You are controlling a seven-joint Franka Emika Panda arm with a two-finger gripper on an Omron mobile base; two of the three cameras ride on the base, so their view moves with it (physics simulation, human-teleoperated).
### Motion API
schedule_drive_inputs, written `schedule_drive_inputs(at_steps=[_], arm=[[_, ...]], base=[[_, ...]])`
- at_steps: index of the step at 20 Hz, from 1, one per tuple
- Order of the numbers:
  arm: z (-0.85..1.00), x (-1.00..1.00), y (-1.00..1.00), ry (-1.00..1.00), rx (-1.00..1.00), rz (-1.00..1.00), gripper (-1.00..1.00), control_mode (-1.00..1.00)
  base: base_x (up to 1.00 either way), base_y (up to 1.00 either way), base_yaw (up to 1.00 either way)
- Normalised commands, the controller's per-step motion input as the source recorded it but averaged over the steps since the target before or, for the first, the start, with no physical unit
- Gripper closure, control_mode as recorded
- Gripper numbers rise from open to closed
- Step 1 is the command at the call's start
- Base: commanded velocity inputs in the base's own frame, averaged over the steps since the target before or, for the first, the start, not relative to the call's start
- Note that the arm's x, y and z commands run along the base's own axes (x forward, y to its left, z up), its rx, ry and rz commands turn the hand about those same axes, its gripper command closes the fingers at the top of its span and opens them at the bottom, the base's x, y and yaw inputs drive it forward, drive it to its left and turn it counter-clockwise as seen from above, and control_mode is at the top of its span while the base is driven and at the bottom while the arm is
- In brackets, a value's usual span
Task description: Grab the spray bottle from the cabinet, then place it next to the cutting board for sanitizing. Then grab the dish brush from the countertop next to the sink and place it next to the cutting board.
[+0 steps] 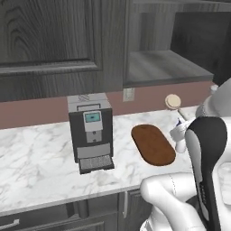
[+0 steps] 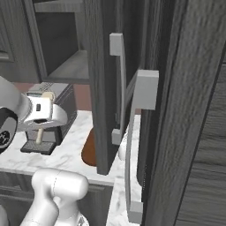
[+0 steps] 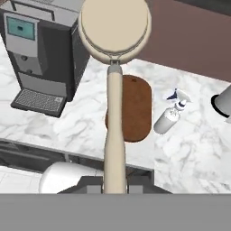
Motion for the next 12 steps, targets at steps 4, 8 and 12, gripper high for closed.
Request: schedule_drive_inputs(at_steps=[4, 8, 12], arm=[[-0.5, 0.42, 0.0, 0.19, 0.14, 0.0, 1.0, -1.0], [-0.65, 0.42, 0.0, 0.12, 0.16, 0.0, 1.0, -1.0], [-0.66, 0.49, 0.04, 0.05, 0.14, 0.0, 1.0, -1.0]], base=[[0.0, 0.0, 0.0], [0.0, 0.0, 0.0], [0.0, 0.0, 0.0]])
